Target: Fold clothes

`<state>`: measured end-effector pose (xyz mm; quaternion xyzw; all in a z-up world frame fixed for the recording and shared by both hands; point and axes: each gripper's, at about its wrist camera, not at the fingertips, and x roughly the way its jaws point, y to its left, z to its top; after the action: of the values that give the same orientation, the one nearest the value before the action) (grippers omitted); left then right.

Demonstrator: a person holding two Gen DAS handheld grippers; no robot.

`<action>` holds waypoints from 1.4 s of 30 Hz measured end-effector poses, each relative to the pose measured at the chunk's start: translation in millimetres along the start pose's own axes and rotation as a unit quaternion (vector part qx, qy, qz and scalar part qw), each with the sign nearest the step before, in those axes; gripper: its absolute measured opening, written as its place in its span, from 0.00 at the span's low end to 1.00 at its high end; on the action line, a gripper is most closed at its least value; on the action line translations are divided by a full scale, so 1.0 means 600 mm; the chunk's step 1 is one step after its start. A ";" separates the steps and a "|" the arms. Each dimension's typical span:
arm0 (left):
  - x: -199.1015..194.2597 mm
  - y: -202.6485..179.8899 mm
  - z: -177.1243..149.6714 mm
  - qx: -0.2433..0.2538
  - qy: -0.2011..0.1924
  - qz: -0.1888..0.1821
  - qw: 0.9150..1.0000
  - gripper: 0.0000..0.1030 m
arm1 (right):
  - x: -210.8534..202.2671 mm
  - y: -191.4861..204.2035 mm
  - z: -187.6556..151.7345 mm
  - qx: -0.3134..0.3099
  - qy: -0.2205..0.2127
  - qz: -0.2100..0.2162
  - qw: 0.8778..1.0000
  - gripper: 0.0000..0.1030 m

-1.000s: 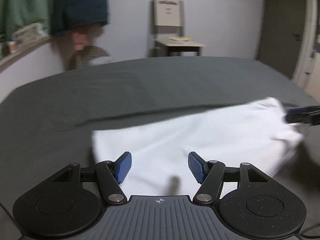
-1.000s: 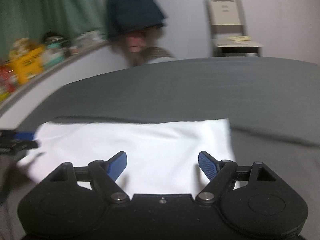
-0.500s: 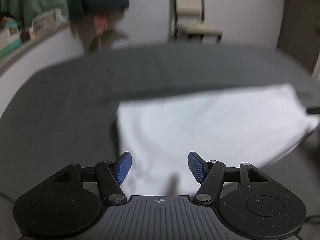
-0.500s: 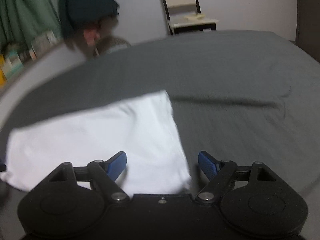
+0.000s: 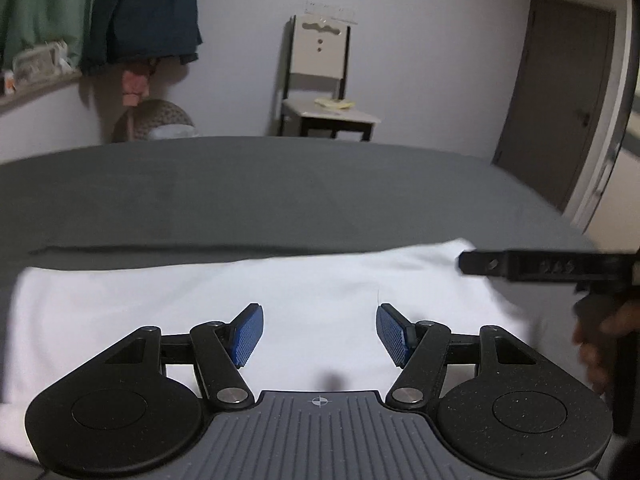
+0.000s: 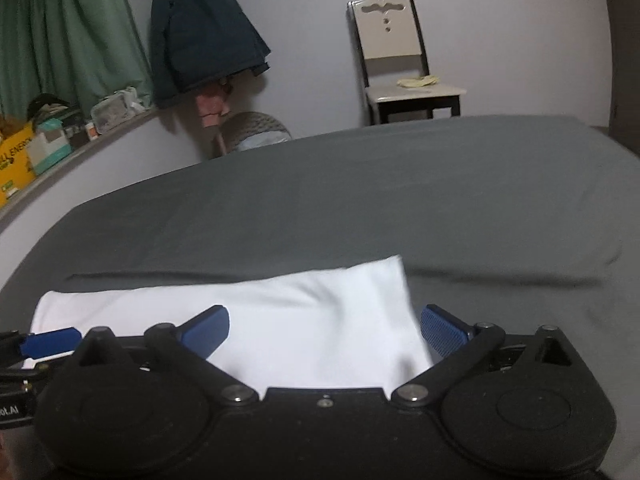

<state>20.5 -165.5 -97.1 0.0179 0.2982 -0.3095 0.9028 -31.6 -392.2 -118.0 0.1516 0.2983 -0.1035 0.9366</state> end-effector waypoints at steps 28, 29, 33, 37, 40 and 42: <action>0.110 -0.012 -0.050 -0.115 0.050 0.033 0.992 0.62 | 0.005 -0.089 0.018 0.111 -0.012 0.013 0.994 1.00; 0.105 -0.016 -0.058 -0.117 0.046 0.034 0.992 0.62 | 0.006 -0.090 0.018 0.112 -0.010 0.012 0.994 1.00; 0.087 -0.038 -0.071 -0.105 0.055 0.053 0.992 0.62 | 0.006 -0.095 0.013 0.115 -0.002 0.008 0.993 1.00; 0.067 -0.047 -0.087 -0.122 0.052 0.054 0.990 0.62 | -0.002 -0.101 0.007 0.120 0.004 0.011 0.993 1.00; 0.057 -0.062 -0.100 -0.087 0.054 0.055 0.993 0.62 | -0.007 -0.105 0.003 0.119 0.009 0.013 0.993 1.00; 0.048 -0.066 -0.103 -0.074 0.055 0.057 0.994 0.62 | -0.009 -0.107 0.001 0.122 0.012 0.014 0.992 1.00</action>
<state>-16.0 -200.0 -157.6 -0.0151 0.3676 -0.2335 0.9001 -54.2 -451.9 -128.6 0.2706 0.2923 -0.1242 0.9088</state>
